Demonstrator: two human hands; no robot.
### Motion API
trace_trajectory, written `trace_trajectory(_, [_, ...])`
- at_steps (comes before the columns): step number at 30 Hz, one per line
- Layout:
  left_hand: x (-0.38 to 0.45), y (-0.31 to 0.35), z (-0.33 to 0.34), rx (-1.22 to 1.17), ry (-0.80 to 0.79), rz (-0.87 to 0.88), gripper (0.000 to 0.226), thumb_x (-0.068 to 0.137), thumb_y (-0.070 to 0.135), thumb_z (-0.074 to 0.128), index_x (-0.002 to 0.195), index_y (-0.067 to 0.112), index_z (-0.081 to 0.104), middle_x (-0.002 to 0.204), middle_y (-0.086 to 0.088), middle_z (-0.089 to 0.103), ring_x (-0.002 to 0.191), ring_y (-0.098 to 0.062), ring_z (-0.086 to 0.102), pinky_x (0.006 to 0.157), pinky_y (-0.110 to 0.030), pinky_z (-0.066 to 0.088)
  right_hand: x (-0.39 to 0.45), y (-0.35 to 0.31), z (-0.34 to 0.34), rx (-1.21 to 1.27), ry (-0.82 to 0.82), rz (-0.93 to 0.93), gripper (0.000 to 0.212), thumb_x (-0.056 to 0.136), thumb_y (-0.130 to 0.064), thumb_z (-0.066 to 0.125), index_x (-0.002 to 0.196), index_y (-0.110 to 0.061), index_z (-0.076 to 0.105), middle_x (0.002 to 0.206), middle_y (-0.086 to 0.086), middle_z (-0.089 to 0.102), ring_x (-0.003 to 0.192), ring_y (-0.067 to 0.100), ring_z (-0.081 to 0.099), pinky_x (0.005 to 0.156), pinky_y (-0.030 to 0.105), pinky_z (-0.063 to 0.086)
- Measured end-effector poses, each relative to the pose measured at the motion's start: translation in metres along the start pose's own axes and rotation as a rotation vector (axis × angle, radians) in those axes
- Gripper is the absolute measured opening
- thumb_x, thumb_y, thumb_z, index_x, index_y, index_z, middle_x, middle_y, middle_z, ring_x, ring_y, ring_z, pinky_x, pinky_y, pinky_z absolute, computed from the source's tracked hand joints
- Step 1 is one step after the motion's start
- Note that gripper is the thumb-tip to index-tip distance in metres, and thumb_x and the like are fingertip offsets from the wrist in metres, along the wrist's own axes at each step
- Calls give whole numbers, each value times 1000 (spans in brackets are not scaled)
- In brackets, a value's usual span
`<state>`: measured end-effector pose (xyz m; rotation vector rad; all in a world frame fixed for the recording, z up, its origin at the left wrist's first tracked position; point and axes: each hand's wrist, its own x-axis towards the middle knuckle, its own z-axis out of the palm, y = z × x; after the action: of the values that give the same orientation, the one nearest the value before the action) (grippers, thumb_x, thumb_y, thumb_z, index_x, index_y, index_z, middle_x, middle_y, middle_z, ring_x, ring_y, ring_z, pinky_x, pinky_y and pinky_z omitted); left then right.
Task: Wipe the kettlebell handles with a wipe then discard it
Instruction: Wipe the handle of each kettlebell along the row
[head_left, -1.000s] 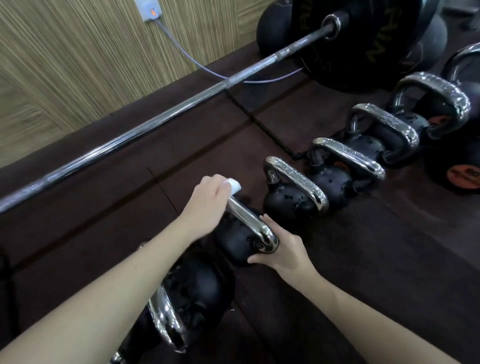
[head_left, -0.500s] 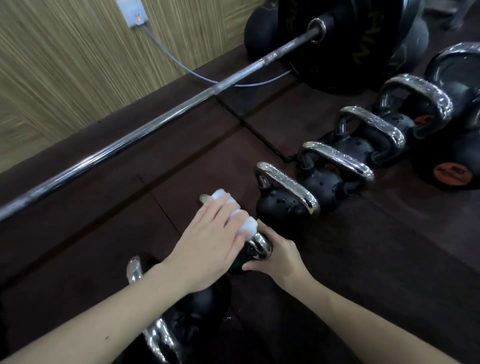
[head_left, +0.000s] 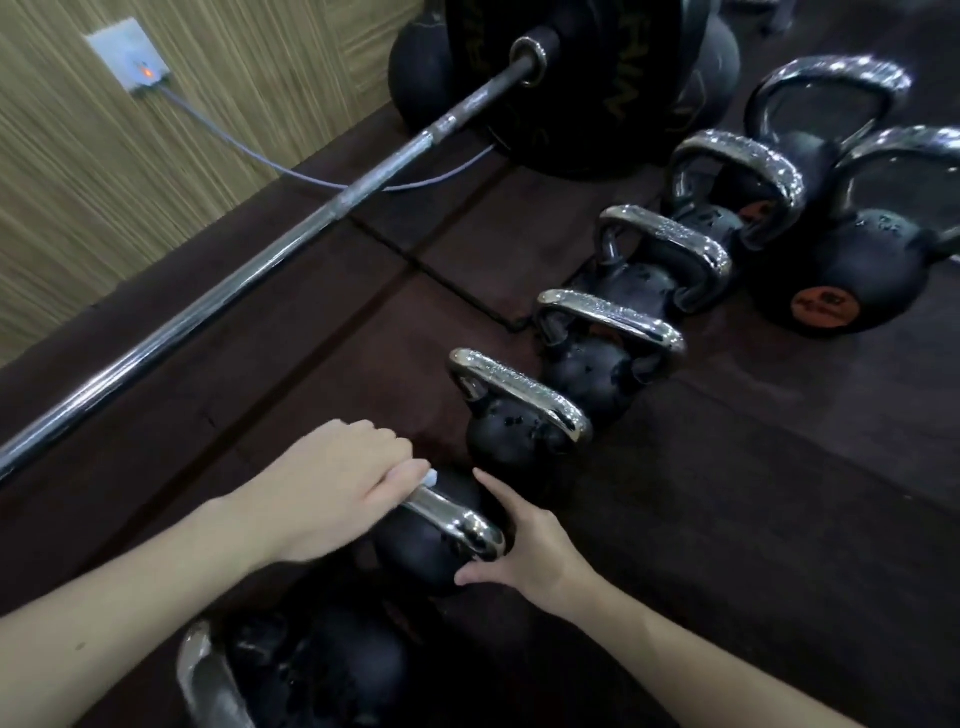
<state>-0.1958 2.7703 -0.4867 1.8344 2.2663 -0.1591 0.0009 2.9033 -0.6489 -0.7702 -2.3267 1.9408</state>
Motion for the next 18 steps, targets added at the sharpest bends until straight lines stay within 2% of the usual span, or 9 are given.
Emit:
trace_trajectory(3, [-14, 15, 6, 80, 101, 149, 32, 109, 52, 27, 112, 38, 56, 92, 15, 48, 88, -14, 48, 90, -34, 41, -4, 4, 5, 31, 32, 76, 117, 51, -37, 102, 148, -56, 39, 141, -24, 59, 133, -9, 50, 117, 28, 41])
trace_trajectory(6, [-9, 51, 22, 141, 225, 213, 31, 98, 50, 52, 107, 22, 63, 90, 4, 53, 82, -24, 52, 79, -41, 43, -6, -4, 5, 53, 43, 114, 111, 55, -40, 97, 147, -58, 39, 137, -19, 64, 130, -1, 57, 113, 36, 48])
trace_trajectory(8, [3, 75, 29, 238, 210, 277, 31, 89, 47, 58, 100, 19, 64, 88, -1, 58, 77, -25, 54, 71, -41, 45, -10, -9, 2, 31, 27, 112, 100, 66, -38, 88, 152, -50, 39, 141, -17, 62, 131, 3, 57, 113, 41, 48])
trace_trajectory(11, [14, 86, 24, 290, 179, 309, 26, 85, 46, 57, 87, 21, 64, 84, -1, 62, 71, -23, 58, 62, -36, 46, -13, -7, 0, 16, 23, 139, 88, 75, -33, 79, 153, -42, 41, 138, -14, 64, 129, 6, 60, 112, 41, 49])
trace_trajectory(14, [9, 62, 18, 122, 220, 260, 34, 97, 55, 51, 84, 25, 59, 77, 6, 55, 69, -20, 55, 64, -38, 46, -10, -8, 3, 46, 28, 134, 103, 61, -43, 91, 151, -48, 41, 135, -15, 66, 126, 3, 60, 110, 36, 50])
trace_trajectory(16, [1, 34, 16, 58, 225, 150, 41, 106, 59, 34, 90, 31, 60, 79, 11, 50, 76, -16, 53, 73, -36, 45, -7, -3, 3, 26, 30, 103, 114, 54, -42, 98, 151, -51, 39, 138, -20, 62, 130, -4, 54, 114, 27, 44])
trace_trajectory(18, [-6, 9, 13, 18, 133, 37, 53, 108, 61, 13, 105, 39, 62, 85, 14, 48, 84, -9, 48, 83, -35, 45, -5, 3, 4, 16, 31, 71, 117, 53, -44, 100, 151, -49, 39, 139, -26, 58, 131, -9, 51, 116, 24, 41])
